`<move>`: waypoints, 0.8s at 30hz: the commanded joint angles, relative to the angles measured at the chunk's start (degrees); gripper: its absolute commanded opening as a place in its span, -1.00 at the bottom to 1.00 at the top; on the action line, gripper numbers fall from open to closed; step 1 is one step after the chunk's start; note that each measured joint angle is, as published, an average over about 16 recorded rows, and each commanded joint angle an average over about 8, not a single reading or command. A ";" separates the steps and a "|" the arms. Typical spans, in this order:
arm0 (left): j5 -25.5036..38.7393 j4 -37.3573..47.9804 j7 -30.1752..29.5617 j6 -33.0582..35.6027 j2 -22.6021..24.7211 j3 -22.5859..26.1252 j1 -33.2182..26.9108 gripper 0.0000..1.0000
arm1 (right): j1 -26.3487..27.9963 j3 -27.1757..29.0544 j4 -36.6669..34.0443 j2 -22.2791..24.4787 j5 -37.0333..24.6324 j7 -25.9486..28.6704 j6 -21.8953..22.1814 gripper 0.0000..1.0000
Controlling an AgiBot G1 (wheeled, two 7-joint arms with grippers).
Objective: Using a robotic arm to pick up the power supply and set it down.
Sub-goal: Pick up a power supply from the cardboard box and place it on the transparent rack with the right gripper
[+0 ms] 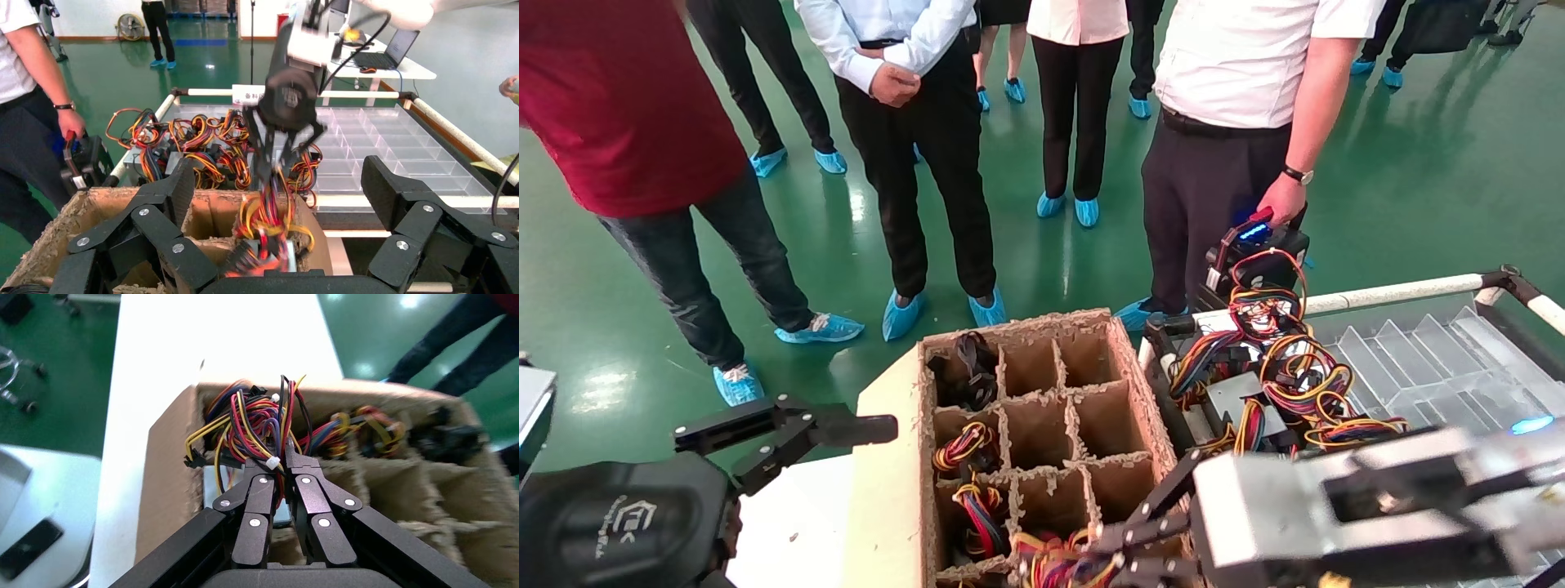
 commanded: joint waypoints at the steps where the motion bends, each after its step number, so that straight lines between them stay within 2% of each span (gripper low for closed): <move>1: 0.00 0.00 0.00 0.00 0.00 0.01 0.00 1.00 | 0.50 0.88 -0.22 0.96 1.69 0.22 -0.12 -1.00; 14: -0.03 0.00 0.02 -0.02 -0.02 0.04 -0.01 1.00 | 7.27 6.61 -5.88 7.26 10.39 -0.32 -1.80 -1.00; 24: -0.04 0.00 0.03 -0.03 -0.03 0.06 -0.01 1.00 | 16.54 4.83 -12.40 12.51 11.94 -3.58 -3.31 -1.00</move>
